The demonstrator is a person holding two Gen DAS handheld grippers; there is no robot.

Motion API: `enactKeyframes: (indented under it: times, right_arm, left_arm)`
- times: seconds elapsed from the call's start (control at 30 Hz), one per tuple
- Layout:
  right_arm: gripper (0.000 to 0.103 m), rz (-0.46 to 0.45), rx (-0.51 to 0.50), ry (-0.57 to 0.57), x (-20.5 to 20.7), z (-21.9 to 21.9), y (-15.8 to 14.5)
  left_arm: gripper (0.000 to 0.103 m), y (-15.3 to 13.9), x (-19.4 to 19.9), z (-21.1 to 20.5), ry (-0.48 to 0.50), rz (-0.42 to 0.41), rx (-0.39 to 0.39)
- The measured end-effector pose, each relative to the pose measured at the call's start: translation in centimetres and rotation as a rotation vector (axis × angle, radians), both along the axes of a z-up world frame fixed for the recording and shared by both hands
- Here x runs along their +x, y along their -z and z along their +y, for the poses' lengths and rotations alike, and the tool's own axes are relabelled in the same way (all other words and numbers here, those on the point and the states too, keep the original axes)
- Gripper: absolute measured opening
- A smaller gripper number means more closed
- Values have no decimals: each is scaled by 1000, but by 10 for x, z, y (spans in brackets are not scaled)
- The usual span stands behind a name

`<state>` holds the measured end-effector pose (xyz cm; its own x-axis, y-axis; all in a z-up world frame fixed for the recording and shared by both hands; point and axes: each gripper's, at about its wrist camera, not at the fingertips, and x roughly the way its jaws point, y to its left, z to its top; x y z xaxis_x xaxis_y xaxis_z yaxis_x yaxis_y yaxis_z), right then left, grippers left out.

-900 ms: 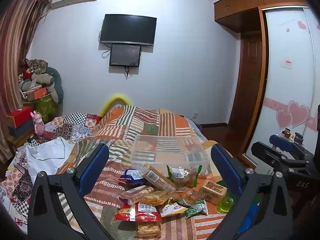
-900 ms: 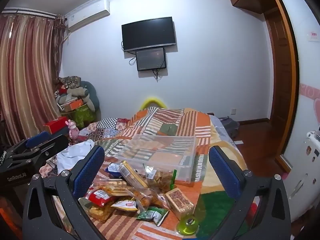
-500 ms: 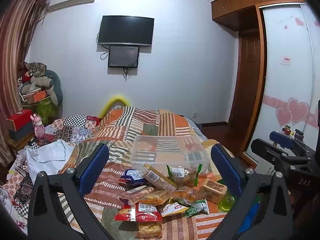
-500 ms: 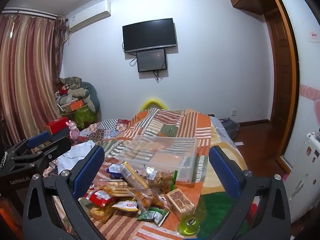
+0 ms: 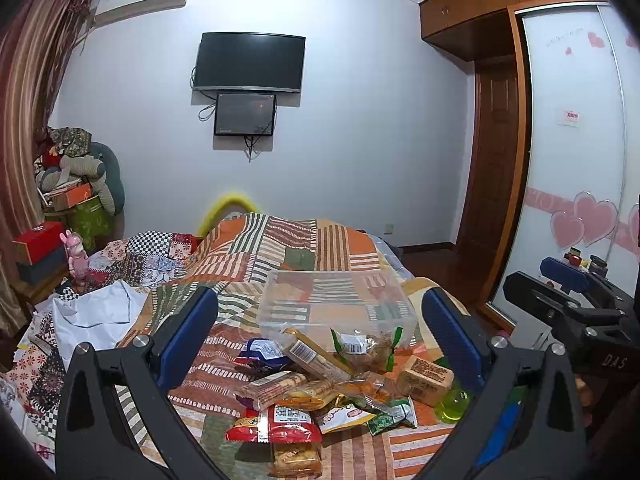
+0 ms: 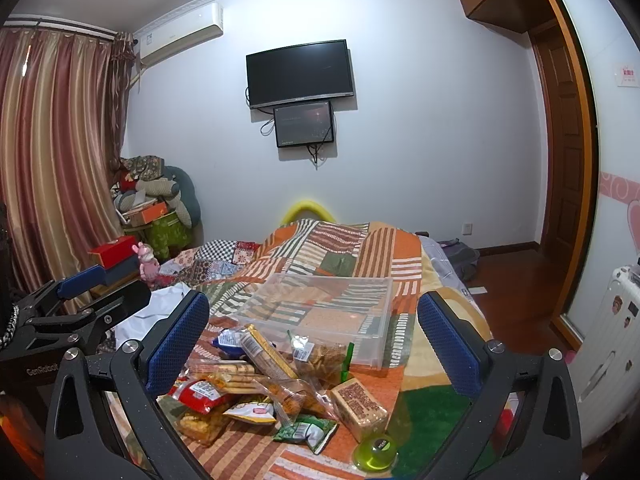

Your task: Organize snacks

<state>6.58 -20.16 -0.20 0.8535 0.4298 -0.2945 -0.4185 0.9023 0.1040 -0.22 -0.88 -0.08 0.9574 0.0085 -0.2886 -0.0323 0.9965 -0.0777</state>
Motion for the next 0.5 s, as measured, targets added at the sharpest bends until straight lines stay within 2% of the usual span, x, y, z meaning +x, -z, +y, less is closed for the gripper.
enactKeyframes:
  times: [0.5]
  right_arm:
    - [103,-1,6,-2,-1,-1,0]
  left_arm:
    - [103,2,2,-1,-5,5,5]
